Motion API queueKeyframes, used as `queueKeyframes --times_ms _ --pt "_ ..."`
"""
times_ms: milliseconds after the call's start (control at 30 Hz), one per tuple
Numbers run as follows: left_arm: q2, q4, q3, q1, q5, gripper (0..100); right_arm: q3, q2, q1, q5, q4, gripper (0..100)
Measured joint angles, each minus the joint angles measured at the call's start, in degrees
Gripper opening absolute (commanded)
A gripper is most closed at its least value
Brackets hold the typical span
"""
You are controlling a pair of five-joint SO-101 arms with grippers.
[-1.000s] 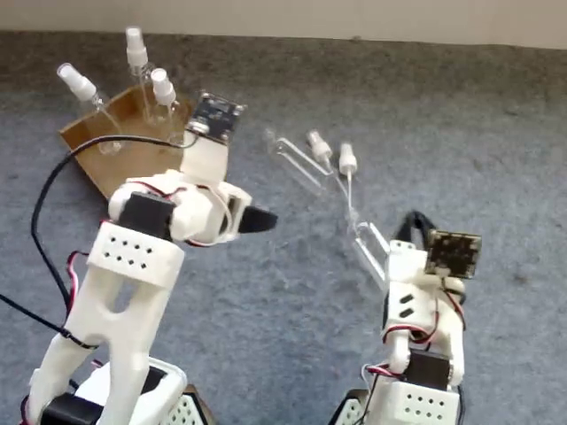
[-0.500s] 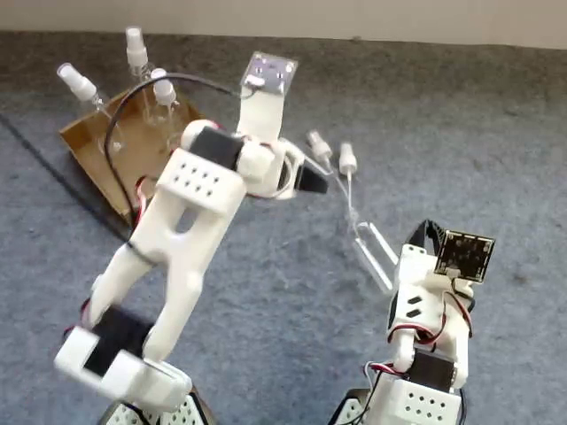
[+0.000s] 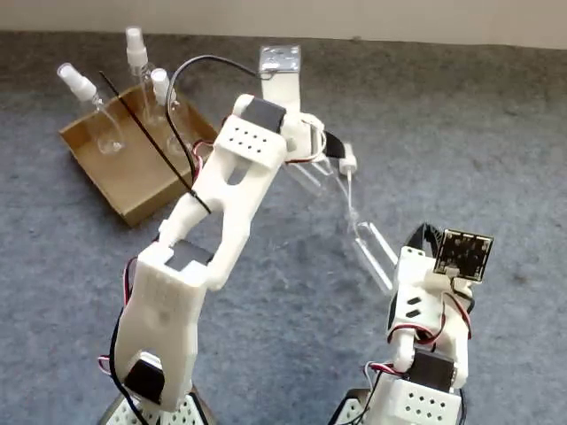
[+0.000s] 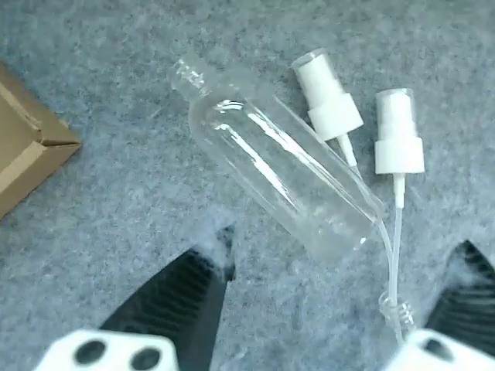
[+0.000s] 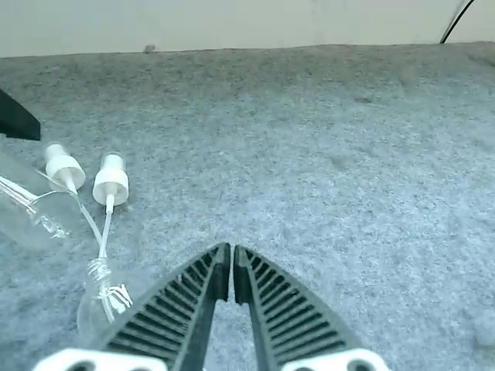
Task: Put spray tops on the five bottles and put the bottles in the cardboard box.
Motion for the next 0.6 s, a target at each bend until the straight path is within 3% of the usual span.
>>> queueKeyframes --times_ms 200,600 --pt "0.44 8.62 -8.0 -0.44 10.02 37 0.0 0.0 0.0 0.0 0.0 0.5" --pt "0.44 9.67 -8.35 0.09 11.78 37 0.0 0.0 0.0 0.0 0.0 0.5"
